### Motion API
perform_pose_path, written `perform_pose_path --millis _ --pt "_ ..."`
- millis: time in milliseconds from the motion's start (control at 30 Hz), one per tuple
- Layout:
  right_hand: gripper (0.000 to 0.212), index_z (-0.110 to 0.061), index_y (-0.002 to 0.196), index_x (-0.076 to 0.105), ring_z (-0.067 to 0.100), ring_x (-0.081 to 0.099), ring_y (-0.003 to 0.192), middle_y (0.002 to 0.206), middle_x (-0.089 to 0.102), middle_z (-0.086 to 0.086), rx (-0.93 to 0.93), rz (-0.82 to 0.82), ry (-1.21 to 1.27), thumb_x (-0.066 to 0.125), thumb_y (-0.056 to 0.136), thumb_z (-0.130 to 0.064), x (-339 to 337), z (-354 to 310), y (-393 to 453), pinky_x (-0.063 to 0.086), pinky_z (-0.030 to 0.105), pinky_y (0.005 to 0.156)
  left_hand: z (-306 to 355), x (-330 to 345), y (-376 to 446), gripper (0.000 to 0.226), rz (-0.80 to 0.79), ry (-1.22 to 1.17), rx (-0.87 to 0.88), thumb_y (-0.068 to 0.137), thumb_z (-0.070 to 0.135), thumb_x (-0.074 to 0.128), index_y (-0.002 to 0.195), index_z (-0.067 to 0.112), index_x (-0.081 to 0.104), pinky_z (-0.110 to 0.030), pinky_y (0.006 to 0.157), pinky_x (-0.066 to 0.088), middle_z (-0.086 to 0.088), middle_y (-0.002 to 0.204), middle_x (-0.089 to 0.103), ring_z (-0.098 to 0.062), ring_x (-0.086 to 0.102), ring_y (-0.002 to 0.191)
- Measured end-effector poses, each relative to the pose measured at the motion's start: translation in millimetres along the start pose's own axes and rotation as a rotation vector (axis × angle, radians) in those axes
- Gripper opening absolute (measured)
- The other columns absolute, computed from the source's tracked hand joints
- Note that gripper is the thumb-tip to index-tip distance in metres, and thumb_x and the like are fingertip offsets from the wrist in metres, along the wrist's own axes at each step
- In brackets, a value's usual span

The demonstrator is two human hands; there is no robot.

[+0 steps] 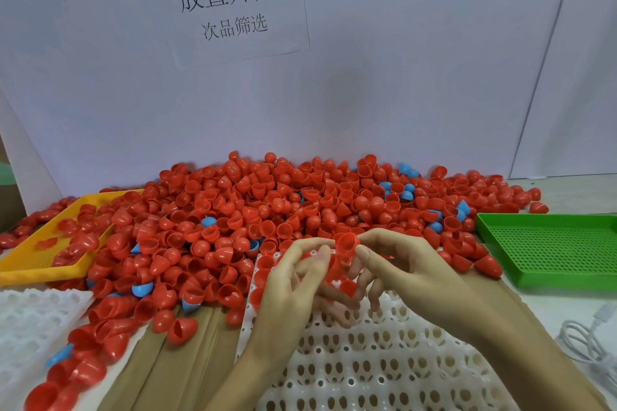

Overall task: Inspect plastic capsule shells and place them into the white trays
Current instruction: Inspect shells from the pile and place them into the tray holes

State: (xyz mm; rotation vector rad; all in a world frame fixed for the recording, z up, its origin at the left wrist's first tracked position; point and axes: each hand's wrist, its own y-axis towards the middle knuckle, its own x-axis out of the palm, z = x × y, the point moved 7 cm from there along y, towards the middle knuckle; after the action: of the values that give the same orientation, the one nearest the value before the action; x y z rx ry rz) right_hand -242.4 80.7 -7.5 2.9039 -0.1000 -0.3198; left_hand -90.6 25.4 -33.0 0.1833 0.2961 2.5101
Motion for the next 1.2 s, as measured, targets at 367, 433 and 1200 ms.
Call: perform_pose_path --millis 367,433,1200 --pt "0.016 -0.023 0.11 0.068 0.025 0.077 0.072 0.093 0.074 0.004 -0.068 -0.008 -0.194 0.076 0.097 -0.027 -5.4 4.5 0.8 0.062 0.036 0.061 9.5 -2.0 -5.7 0.031 0.104 0.457 0.287 0.082 0.028 0.091 0.097 0.03 0.064 -0.026 0.064 0.06 0.003 0.095 0.07 -0.019 0.075 0.076" --pt "0.013 -0.026 0.106 0.07 0.02 0.076 0.067 0.09 0.076 0.0 -0.069 -0.018 -0.281 0.078 0.095 -0.024 -2.8 8.3 0.2 0.06 0.033 0.058 10.0 2.5 -6.4 0.032 0.073 0.508 0.334 0.084 0.024 0.091 0.098 0.032 0.063 -0.026 0.066 0.06 0.004 0.096 0.067 -0.021 0.074 0.079" --pt "0.006 -0.034 0.103 0.075 -0.004 0.064 0.08 0.086 0.066 -0.019 -0.039 0.09 -0.867 0.072 0.098 -0.032 -31.3 43.9 9.0 0.052 0.015 0.071 -17.8 2.6 -1.1 0.033 -0.127 0.918 0.238 0.091 0.063 0.068 0.082 0.032 0.064 -0.011 0.065 0.044 0.015 0.064 0.06 0.0 0.06 0.069"
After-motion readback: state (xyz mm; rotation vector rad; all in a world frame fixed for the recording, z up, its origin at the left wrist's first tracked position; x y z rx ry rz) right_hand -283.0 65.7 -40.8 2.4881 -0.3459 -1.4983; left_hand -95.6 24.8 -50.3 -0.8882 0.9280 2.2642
